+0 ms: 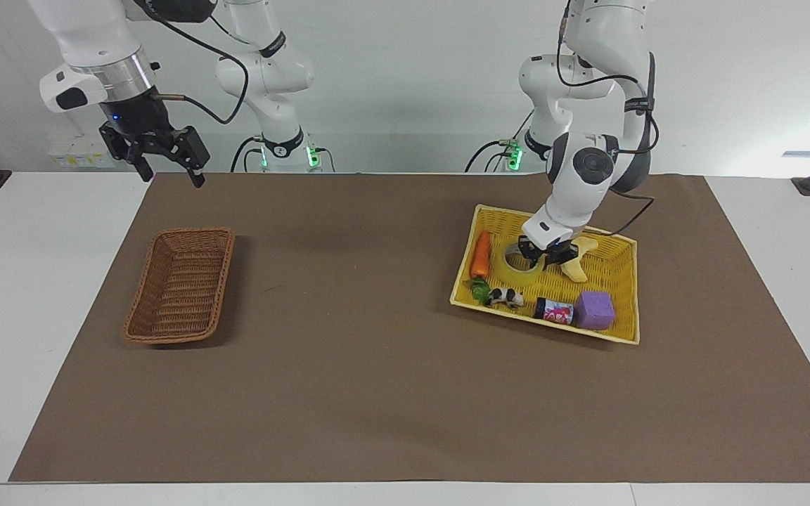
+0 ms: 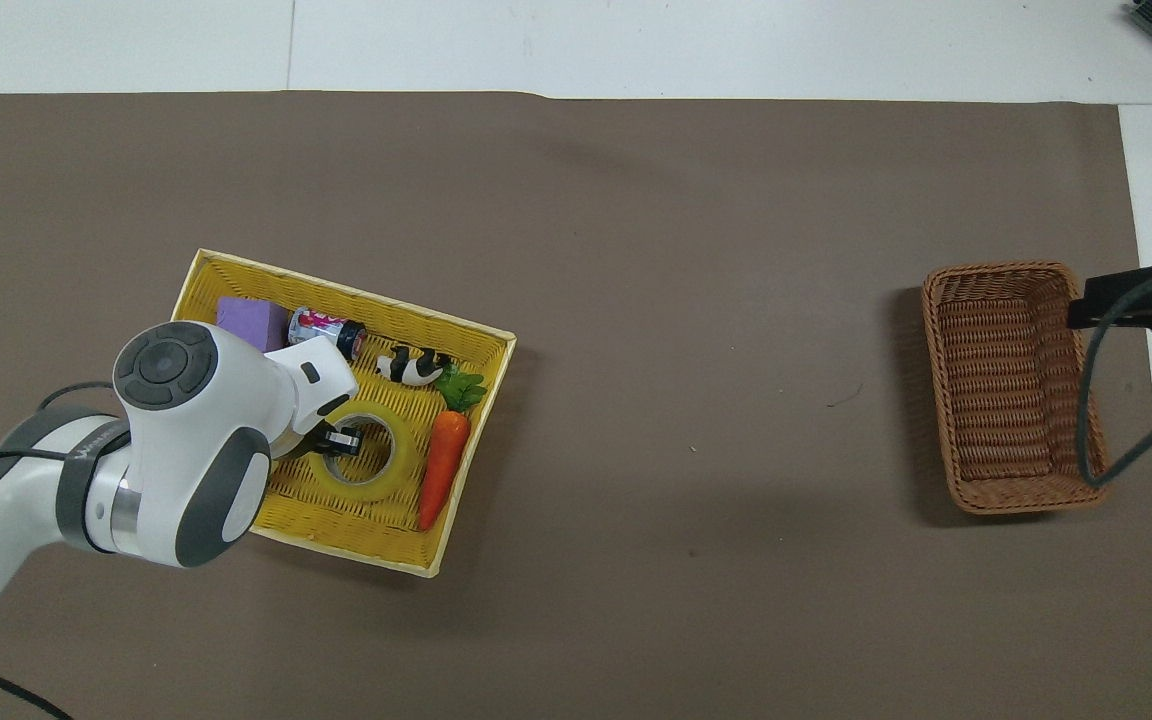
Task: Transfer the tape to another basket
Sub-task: 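Lift the tape with the left gripper while the right gripper reaches toward it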
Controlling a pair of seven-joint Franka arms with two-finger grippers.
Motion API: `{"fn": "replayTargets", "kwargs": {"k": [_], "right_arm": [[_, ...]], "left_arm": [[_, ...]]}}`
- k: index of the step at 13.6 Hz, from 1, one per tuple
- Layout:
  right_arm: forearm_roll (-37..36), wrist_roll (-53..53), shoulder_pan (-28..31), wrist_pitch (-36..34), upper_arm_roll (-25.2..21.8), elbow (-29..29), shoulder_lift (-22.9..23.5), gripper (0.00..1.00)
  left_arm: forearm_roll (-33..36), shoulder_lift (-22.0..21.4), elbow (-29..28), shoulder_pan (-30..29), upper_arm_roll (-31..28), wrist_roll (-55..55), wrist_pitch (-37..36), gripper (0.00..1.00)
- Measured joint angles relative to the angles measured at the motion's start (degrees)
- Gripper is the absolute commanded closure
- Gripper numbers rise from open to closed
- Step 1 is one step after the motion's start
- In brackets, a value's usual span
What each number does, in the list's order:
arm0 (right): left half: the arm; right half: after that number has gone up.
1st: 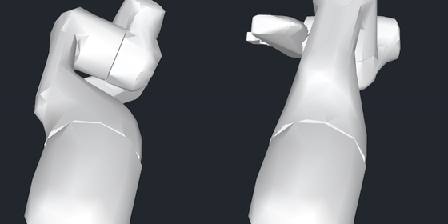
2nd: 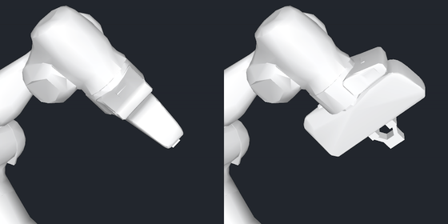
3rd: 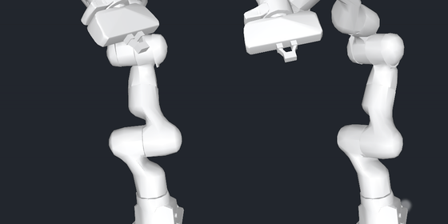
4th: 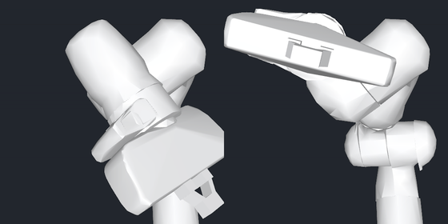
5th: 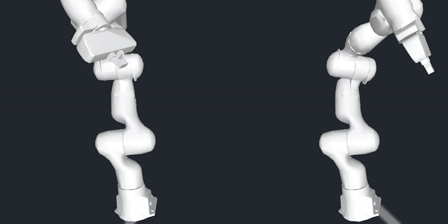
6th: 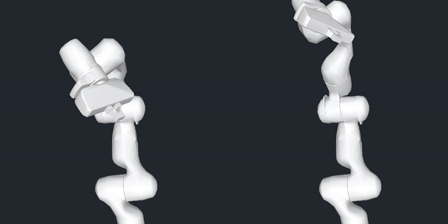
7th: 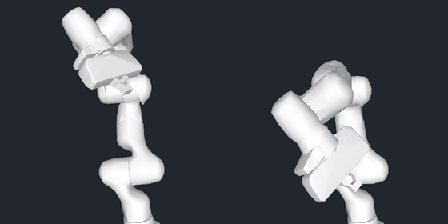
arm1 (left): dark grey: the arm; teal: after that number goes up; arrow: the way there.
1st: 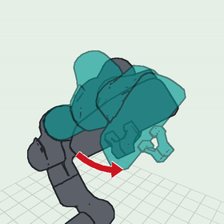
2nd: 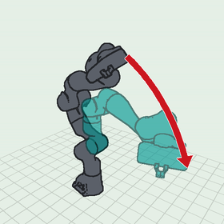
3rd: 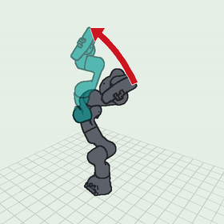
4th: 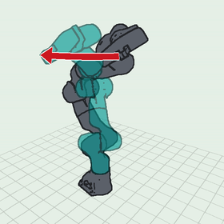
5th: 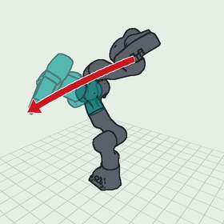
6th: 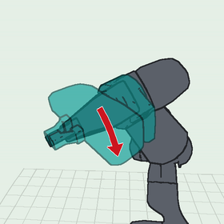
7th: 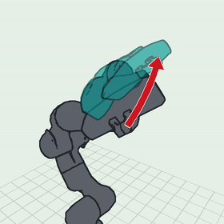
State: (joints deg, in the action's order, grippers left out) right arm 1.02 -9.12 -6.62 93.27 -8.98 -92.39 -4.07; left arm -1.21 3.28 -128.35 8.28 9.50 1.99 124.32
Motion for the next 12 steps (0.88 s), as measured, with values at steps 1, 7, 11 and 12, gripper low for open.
{"fn": "replayTargets", "kwargs": {"k": [1,7,11,12], "right_arm": [[0.0,0.0,0.0,0.0,0.0,0.0,0.0,0.0],[0.0,0.0,-0.1,0.0,0.5,0.1,0.0,0.0],[0.0,0.0,-0.6,0.2,1.7,0.3,0.0,0.0],[0.0,0.0,-0.6,0.5,1.8,0.3,0.0,0.0]], "left_arm": [[0.0,0.0,1.5,-0.1,-0.1,0.2,-2.2,1.0],[0.0,-0.3,12.4,-1.8,-1.1,0.5,-11.5,1.0],[-1.0,-1.0,18.2,-2.8,-1.3,3.6,-14.2,1.0],[-2.3,-1.0,19.1,-2.7,-1.0,5.7,-14.2,1.0]]}}
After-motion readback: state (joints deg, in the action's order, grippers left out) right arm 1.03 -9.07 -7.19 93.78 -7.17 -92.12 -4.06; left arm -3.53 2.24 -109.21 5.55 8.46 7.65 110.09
